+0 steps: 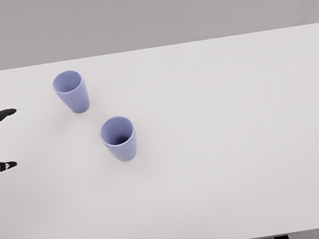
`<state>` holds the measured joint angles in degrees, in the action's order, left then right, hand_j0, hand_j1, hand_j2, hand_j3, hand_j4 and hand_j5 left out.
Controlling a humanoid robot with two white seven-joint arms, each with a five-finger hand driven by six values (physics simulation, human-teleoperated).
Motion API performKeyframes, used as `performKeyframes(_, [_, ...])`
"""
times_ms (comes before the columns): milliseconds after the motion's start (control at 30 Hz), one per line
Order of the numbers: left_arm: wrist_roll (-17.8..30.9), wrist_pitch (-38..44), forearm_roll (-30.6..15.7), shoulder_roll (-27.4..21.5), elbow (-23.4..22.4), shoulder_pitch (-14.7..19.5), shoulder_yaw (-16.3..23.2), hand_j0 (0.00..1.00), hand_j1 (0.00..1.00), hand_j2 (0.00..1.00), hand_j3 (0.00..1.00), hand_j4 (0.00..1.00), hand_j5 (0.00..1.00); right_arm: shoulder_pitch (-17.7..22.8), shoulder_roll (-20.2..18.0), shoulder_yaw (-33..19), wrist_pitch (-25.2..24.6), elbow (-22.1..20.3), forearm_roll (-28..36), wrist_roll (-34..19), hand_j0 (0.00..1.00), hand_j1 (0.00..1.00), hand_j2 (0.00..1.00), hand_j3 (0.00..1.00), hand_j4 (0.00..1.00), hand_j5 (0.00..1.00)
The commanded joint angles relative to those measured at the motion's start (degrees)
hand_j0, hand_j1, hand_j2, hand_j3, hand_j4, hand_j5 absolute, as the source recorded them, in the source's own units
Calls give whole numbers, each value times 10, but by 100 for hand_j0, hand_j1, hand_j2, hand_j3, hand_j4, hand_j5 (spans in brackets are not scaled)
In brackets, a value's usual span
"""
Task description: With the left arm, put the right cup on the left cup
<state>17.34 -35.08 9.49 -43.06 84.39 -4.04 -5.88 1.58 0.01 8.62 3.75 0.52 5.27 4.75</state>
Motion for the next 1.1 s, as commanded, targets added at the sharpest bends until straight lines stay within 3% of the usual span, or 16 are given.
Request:
performKeyframes(0, [0,1,-4,-2,-5,0,-2,100,100,100,100,100,100,0,0,0,-1,0,0,0,100,100,100,100,100,100])
performKeyframes(333, [0,1,-7,0,3,1,-4,100,100,100,100,100,100,0,0,0,-1,0,0,0,100,100,100,100,100,100])
performKeyframes(533, [-5,1,-43,-3,28,-19,-15,100,100,100,100,100,100,0,0,0,-1,0,0,0,100,100,100,100,100,100])
performKeyframes(567, [-6,1,-116,-36,53,-65,-4,100,100,100,100,100,100,0,0,0,-1,0,0,0,100,100,100,100,100,100])
performKeyframes(600, [-6,1,-146,-47,64,-71,3,100,100,100,100,100,100,0,0,0,-1,0,0,0,100,100,100,100,100,100])
performKeyframes(700, [-6,1,-177,-84,69,-69,33,100,100,100,100,100,100,0,0,0,-1,0,0,0,100,100,100,100,100,100])
performKeyframes(733, [-5,1,-224,-119,91,-69,87,100,100,100,100,100,100,0,0,0,0,0,0,0,100,100,100,100,100,100])
performKeyframes(767, [-5,1,-251,-133,111,-69,110,100,100,100,100,100,100,0,0,0,-1,0,0,0,100,100,100,100,100,100])
performKeyframes(933, [-3,1,-293,-141,129,-70,117,100,100,100,100,100,100,0,0,0,-1,0,0,0,100,100,100,100,100,100])
performKeyframes(1067, [-2,1,-300,-138,159,-72,120,100,100,100,100,100,100,0,0,0,-1,0,0,0,100,100,100,100,100,100])
